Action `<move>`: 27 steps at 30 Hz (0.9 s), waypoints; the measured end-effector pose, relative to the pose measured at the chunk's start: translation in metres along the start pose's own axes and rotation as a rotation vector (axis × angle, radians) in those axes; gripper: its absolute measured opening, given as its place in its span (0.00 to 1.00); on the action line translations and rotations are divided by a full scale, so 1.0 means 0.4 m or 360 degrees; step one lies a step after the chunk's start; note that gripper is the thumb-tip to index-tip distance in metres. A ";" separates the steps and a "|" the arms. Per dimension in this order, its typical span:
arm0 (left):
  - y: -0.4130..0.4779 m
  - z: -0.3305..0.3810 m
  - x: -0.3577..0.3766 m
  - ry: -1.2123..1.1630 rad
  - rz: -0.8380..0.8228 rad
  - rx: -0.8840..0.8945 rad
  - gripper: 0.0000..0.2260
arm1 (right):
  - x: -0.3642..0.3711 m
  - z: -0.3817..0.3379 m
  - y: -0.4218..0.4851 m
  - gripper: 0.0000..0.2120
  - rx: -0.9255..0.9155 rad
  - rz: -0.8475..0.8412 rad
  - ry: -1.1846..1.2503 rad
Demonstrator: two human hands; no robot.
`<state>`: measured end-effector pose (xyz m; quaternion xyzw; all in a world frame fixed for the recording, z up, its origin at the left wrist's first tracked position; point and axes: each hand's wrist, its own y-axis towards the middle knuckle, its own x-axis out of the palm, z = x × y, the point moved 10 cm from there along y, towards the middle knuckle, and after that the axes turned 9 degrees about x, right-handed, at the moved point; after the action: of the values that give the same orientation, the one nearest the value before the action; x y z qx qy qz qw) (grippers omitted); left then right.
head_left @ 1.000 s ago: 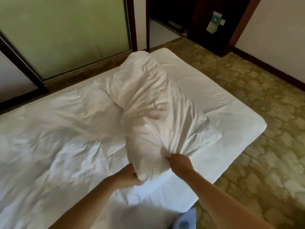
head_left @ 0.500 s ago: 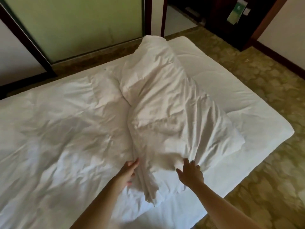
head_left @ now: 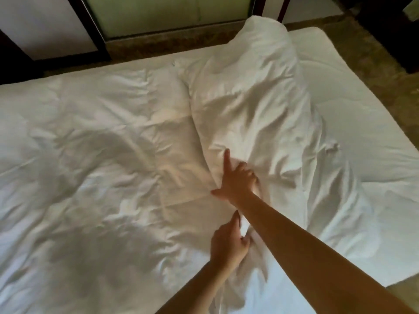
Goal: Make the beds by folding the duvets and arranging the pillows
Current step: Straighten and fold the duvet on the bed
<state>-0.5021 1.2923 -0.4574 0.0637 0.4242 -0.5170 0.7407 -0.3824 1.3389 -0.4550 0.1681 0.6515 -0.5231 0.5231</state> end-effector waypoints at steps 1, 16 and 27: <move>0.010 -0.013 -0.007 0.0002 -0.0091 -0.0019 0.26 | 0.008 0.000 0.024 0.52 0.0012 0.0026 -0.0091; 0.475 -0.073 -0.108 -0.2117 0.0214 -0.0873 0.35 | 0.035 0.145 0.108 0.15 -0.0056 -0.0604 0.1161; 0.505 -0.152 -0.387 -0.1395 0.0545 -0.0424 0.30 | 0.026 -0.044 0.024 0.10 -0.0135 -0.0626 0.1144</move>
<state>-0.3871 1.5272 -0.4579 -0.1863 0.1183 -0.3071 0.9257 -0.3881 1.3543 -0.4706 0.1907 0.8334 -0.4938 0.1586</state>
